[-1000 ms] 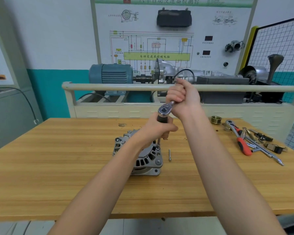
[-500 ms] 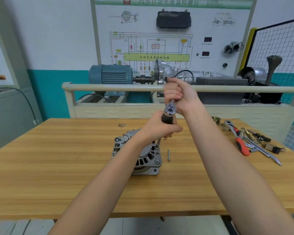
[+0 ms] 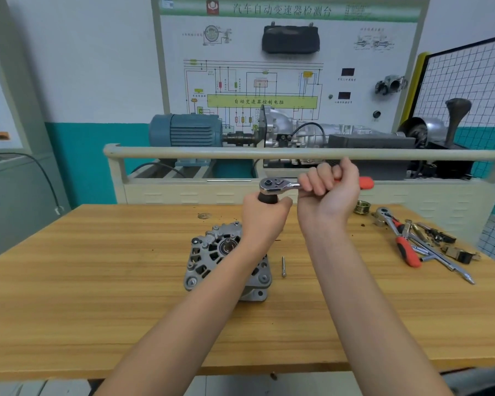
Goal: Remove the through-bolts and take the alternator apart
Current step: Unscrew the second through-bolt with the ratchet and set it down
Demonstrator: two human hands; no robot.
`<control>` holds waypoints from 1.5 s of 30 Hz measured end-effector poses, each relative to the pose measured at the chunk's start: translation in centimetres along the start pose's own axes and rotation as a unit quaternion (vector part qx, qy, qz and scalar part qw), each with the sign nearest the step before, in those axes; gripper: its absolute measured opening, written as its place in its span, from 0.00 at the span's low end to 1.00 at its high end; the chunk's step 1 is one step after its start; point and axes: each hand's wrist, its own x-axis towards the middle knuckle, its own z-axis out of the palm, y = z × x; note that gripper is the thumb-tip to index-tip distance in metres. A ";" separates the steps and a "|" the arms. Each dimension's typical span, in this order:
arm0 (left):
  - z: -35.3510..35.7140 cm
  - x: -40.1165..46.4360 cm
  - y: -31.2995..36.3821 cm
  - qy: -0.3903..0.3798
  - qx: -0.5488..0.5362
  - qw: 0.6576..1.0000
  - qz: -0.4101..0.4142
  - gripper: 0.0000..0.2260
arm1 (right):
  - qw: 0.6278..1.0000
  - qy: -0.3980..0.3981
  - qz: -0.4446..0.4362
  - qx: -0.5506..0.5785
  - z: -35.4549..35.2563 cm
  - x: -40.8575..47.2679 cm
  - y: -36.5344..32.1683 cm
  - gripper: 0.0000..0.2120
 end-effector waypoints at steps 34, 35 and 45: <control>-1.7 1.1 1.0 -0.192 0.010 0.981 0.000 0.21 | 0.980 0.041 0.188 0.046 1.8 4.3 0.9 0.21; -1.4 1.0 0.9 -0.147 0.012 0.989 0.000 0.19 | 0.991 0.057 0.116 0.038 1.8 3.4 0.7 0.20; -1.9 0.7 0.6 -0.184 0.030 0.980 0.067 0.11 | 0.983 0.021 0.181 0.024 1.3 3.4 -0.5 0.22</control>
